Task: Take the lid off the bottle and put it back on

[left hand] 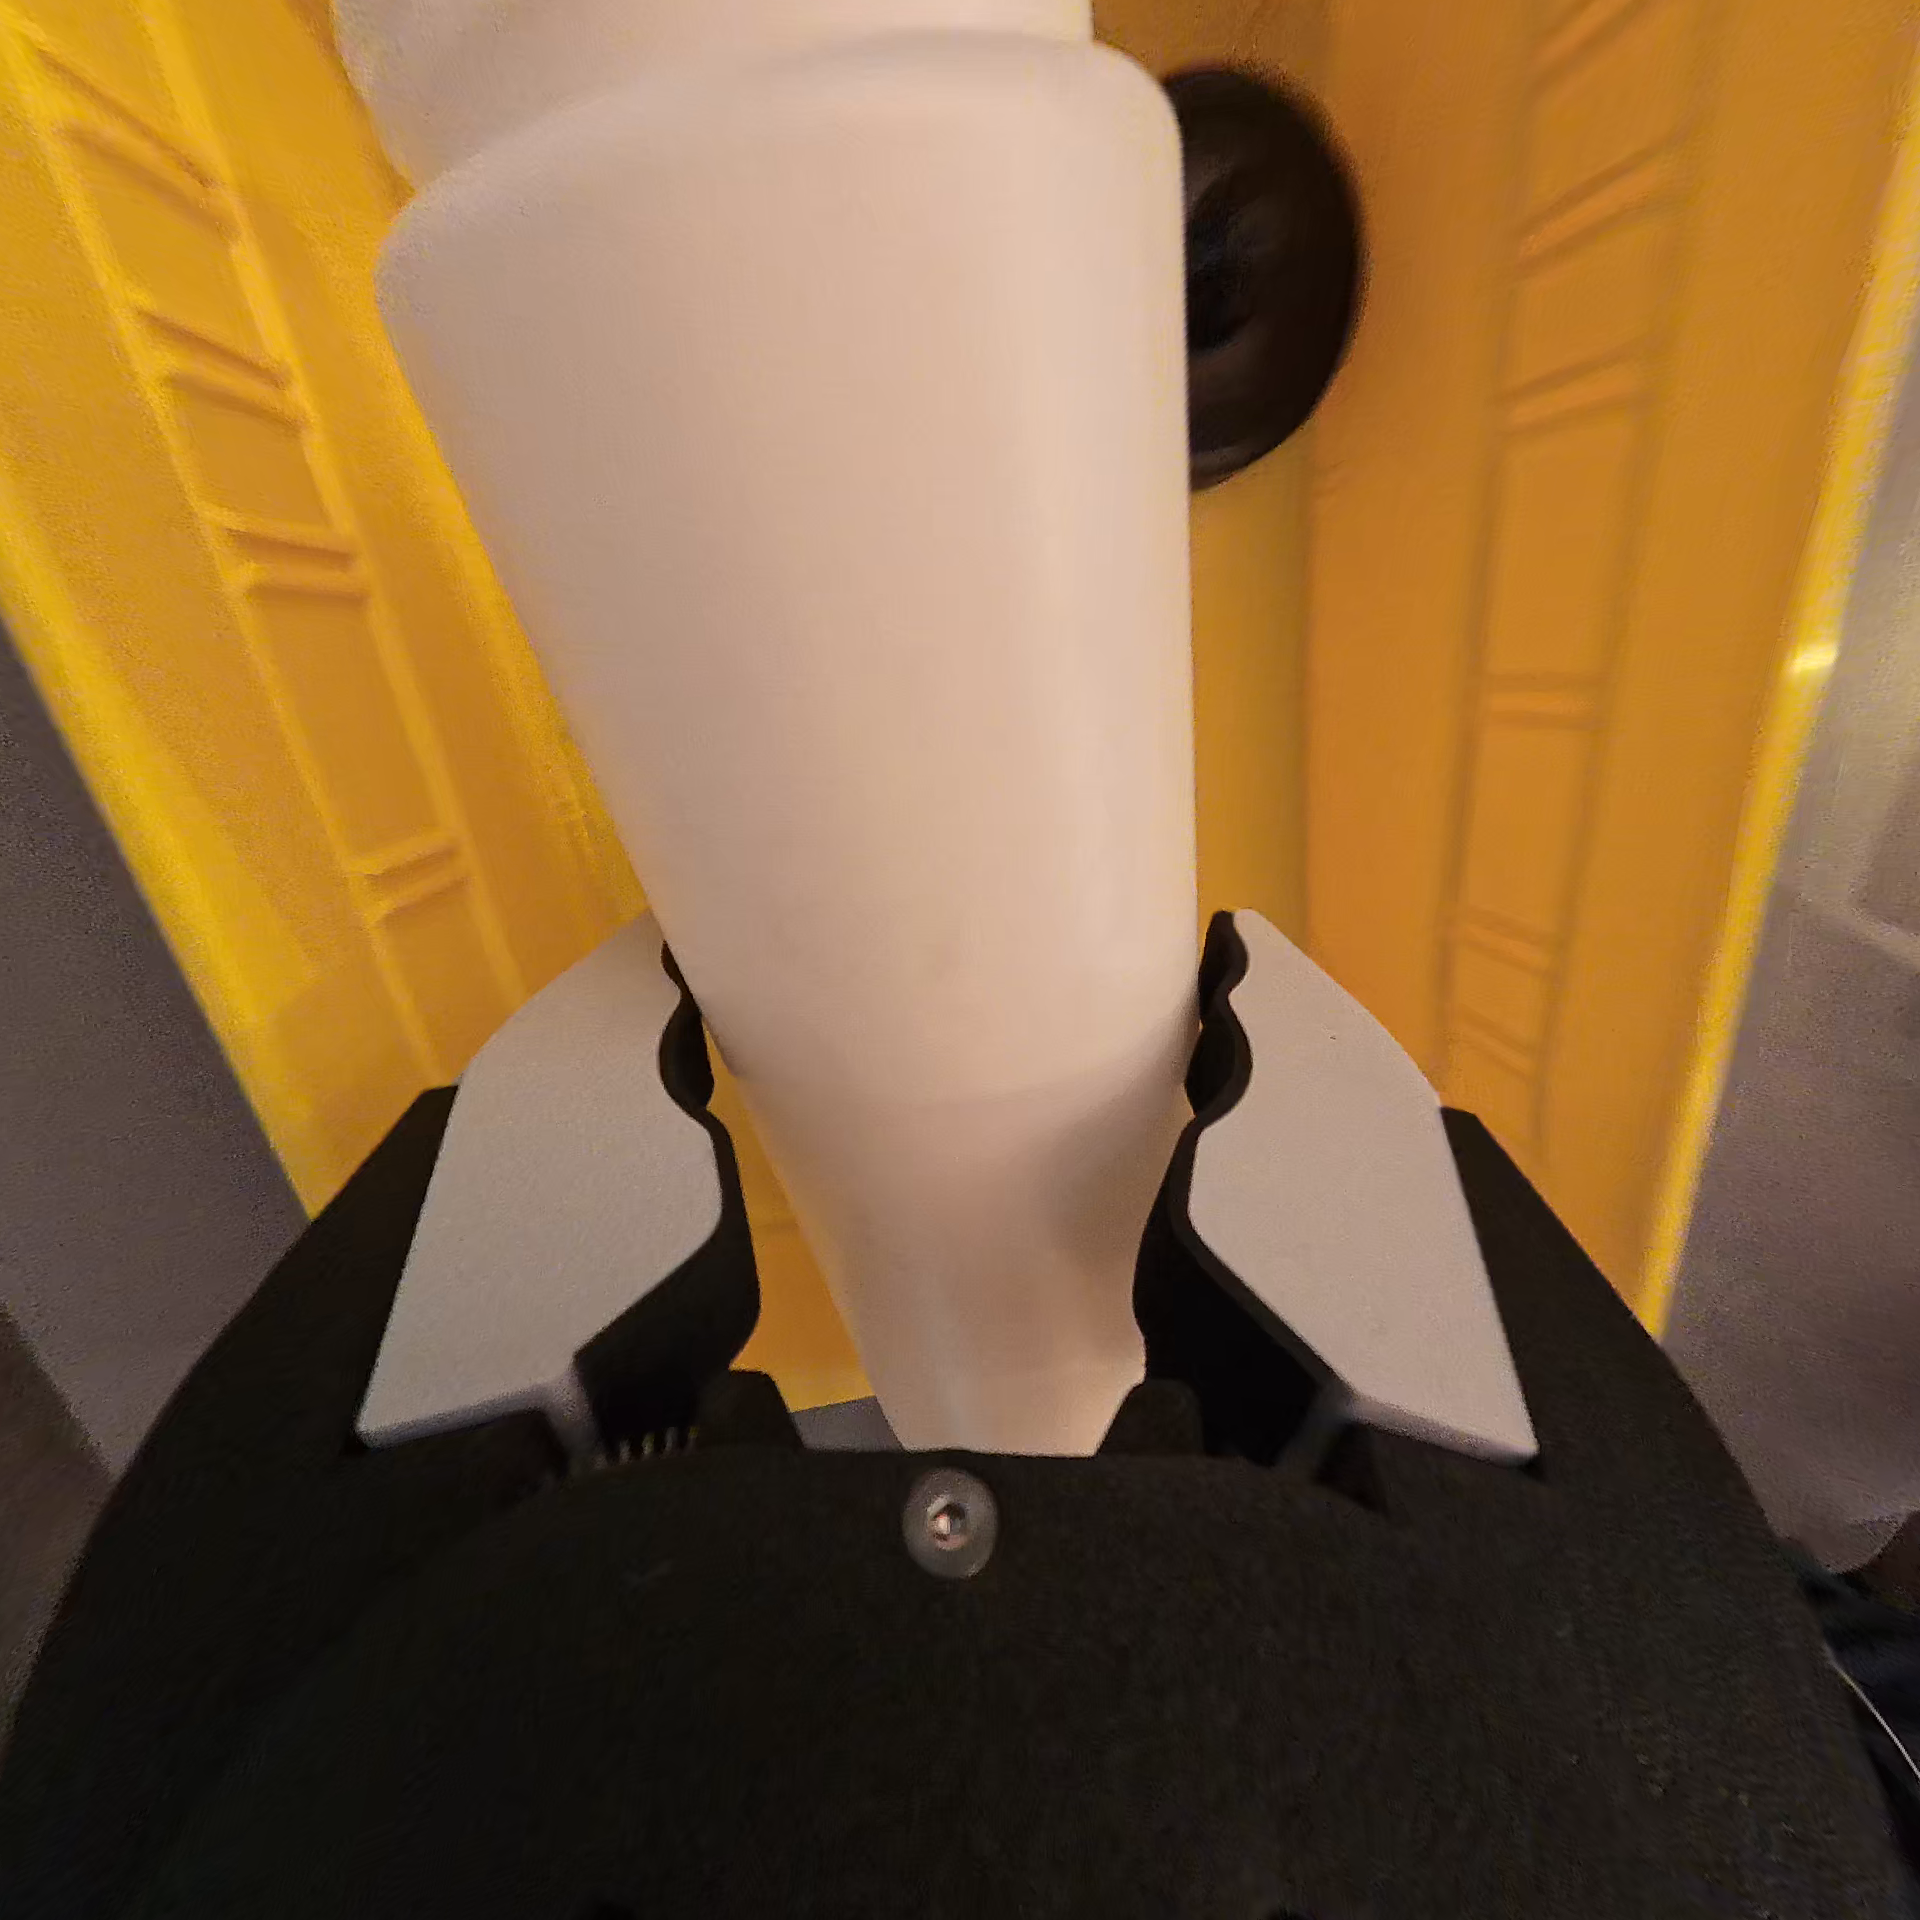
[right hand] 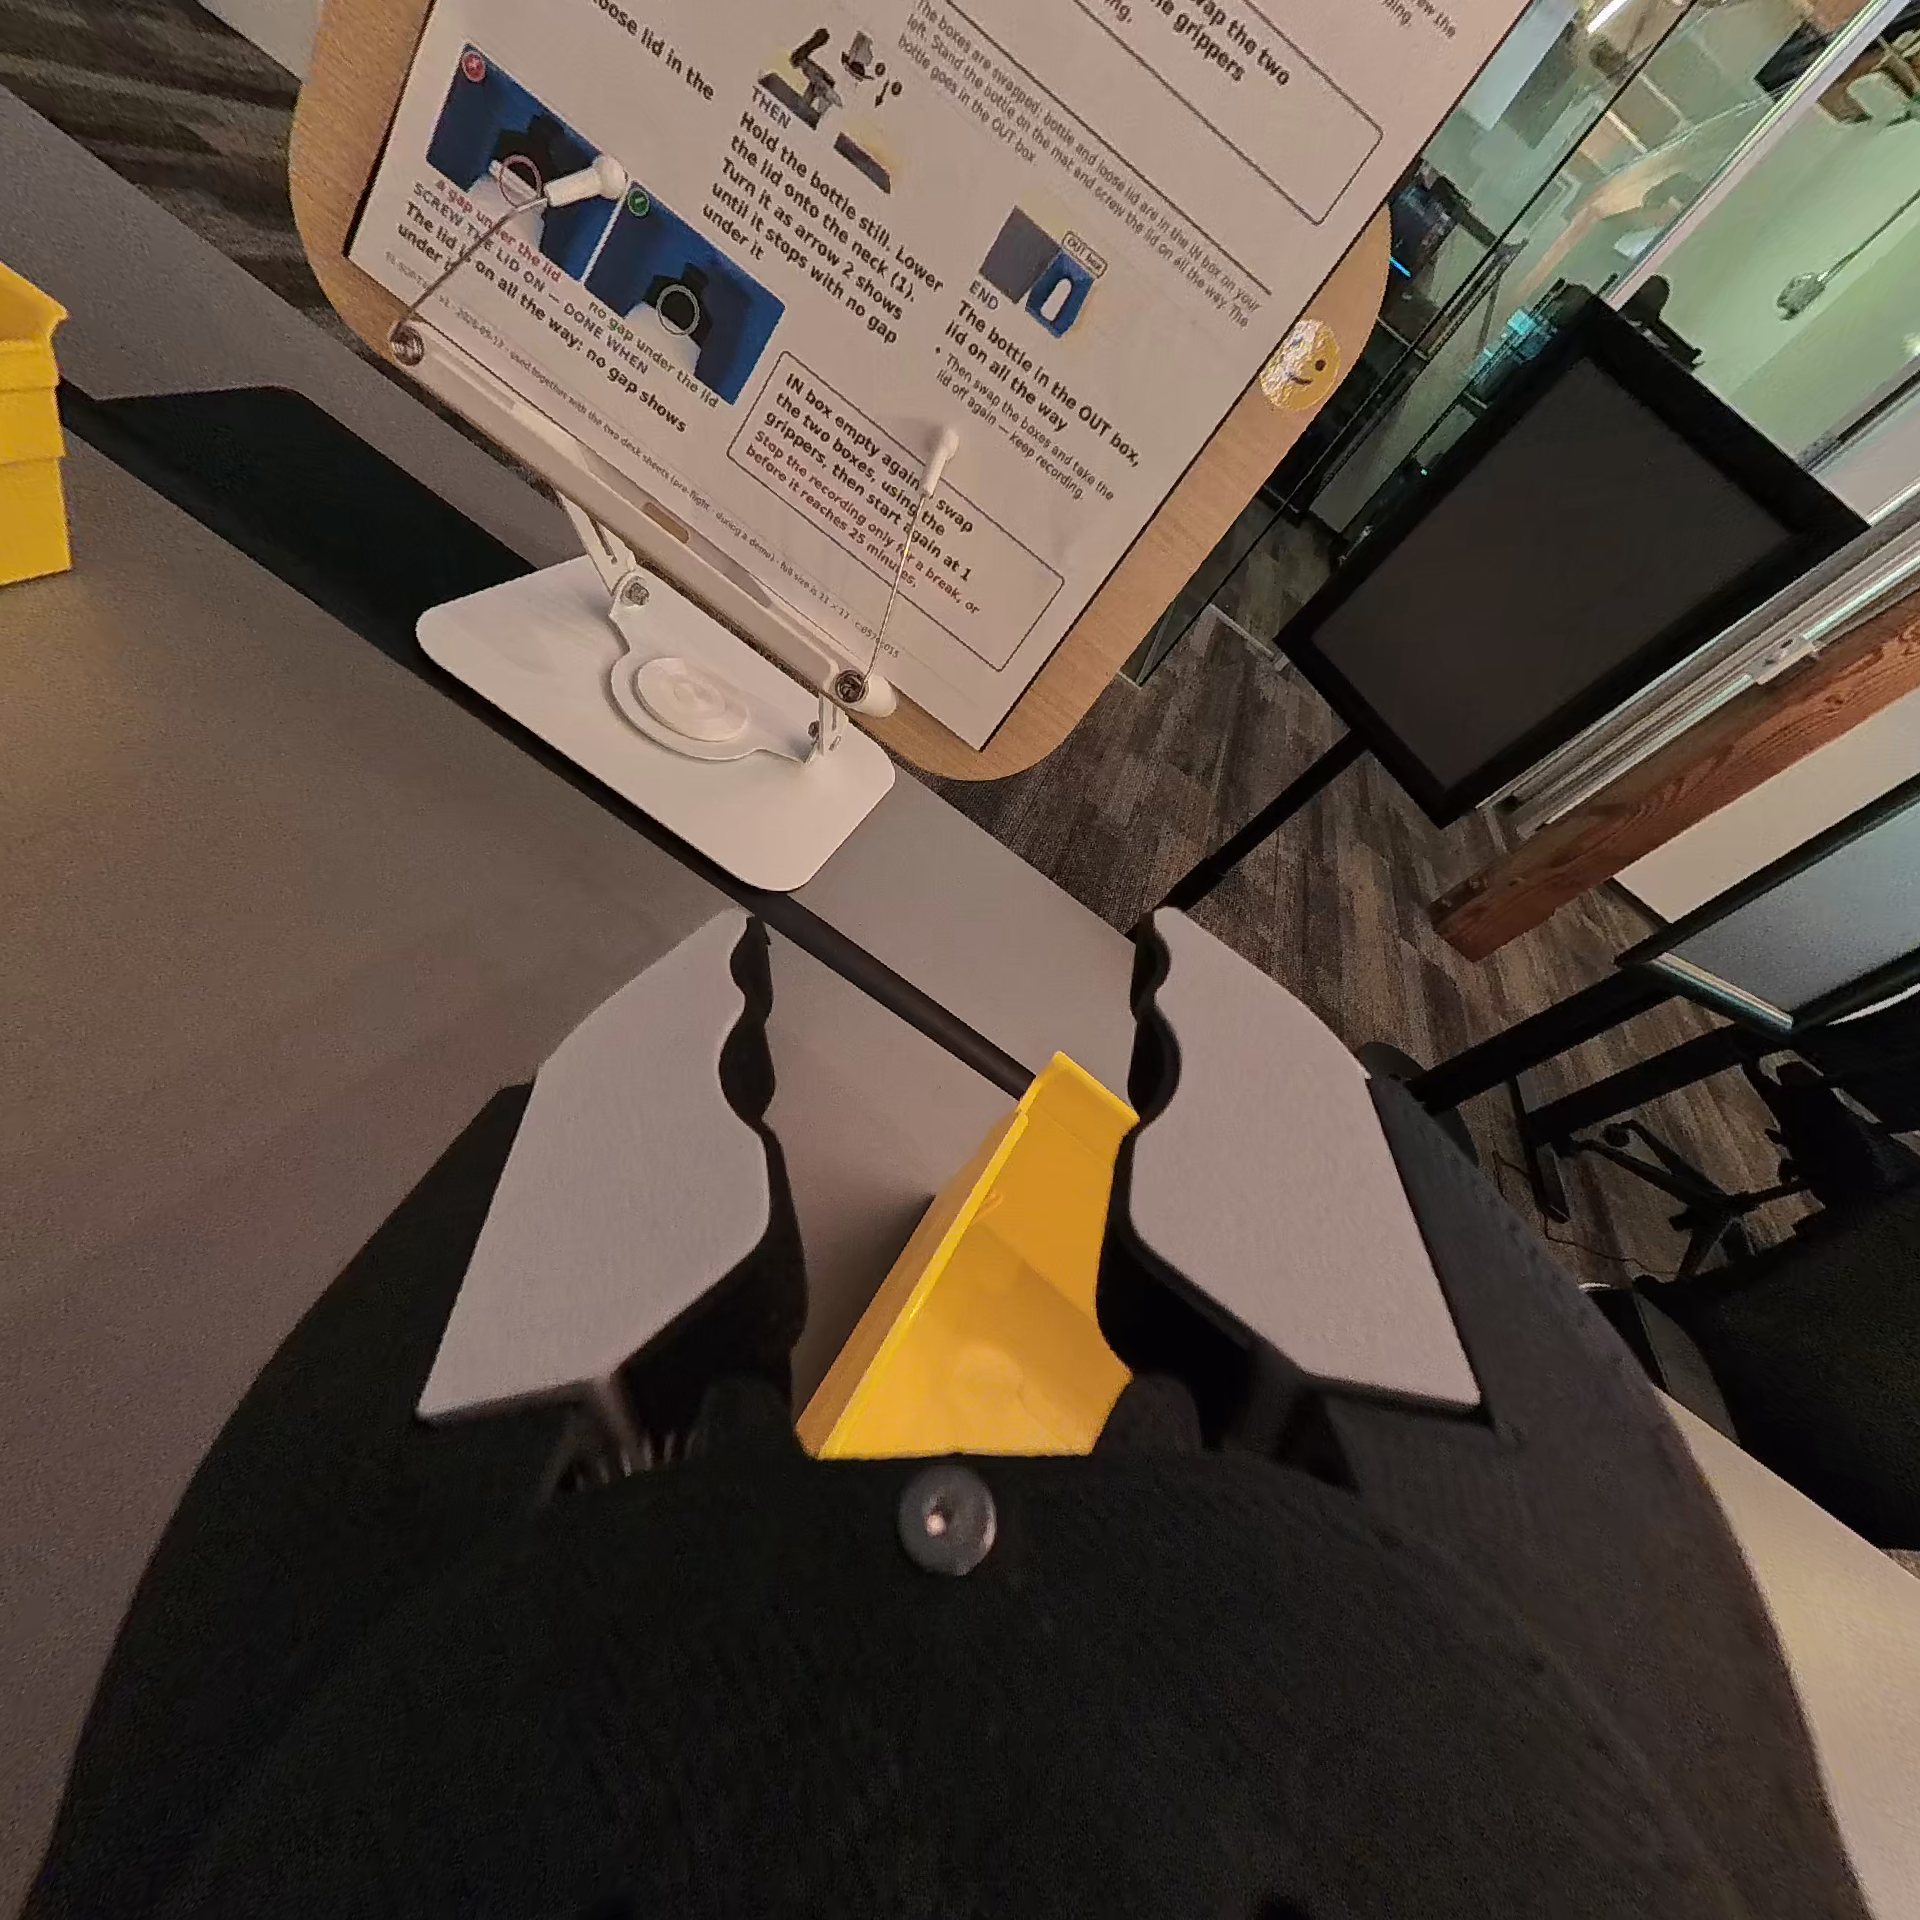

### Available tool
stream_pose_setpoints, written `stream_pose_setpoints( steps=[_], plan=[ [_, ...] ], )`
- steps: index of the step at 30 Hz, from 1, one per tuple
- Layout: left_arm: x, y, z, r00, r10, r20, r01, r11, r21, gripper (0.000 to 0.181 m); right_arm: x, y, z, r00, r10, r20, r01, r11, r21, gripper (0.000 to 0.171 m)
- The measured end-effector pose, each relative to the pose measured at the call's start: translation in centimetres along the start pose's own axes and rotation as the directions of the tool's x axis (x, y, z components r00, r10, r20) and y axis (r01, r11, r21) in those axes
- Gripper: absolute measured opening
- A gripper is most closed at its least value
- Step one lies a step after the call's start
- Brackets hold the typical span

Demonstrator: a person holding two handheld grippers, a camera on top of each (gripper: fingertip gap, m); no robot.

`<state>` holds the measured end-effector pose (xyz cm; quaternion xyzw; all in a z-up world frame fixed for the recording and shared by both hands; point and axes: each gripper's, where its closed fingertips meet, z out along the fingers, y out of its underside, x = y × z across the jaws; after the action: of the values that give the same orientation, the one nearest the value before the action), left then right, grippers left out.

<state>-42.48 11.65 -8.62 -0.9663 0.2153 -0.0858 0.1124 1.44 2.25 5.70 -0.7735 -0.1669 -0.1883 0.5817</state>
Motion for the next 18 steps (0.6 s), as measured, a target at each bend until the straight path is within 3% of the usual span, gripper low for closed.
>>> stream_pose_setpoints(
  steps=[6,11,15,18],
  plan=[
    [3.9,-3.1,-7.8,0.988,0.101,-0.116,-0.053,0.931,0.361,0.092,0.0,-0.2,0.1,1.0,-0.009,-0.007,0.009,1.0,0.01,0.067],
    [14.0,-5.5,-13.5,0.916,0.369,-0.16,-0.162,0.702,0.694,0.092,0.0,-0.6,-0.1,1.0,-0.008,-0.014,0.009,0.999,0.038,0.065],
    [22.1,-5.2,-13.2,0.831,0.519,-0.2,-0.158,0.565,0.81,0.092,0.8,-1.3,-0.9,1.0,-0.004,-0.031,0.006,0.997,0.075,0.064],
    [25.6,-5.3,-10.7,0.803,0.571,-0.174,-0.176,0.506,0.845,0.092,1.6,-2.0,-1.8,0.999,0.01,-0.04,-0.006,0.993,0.115,0.064]
  ],
)
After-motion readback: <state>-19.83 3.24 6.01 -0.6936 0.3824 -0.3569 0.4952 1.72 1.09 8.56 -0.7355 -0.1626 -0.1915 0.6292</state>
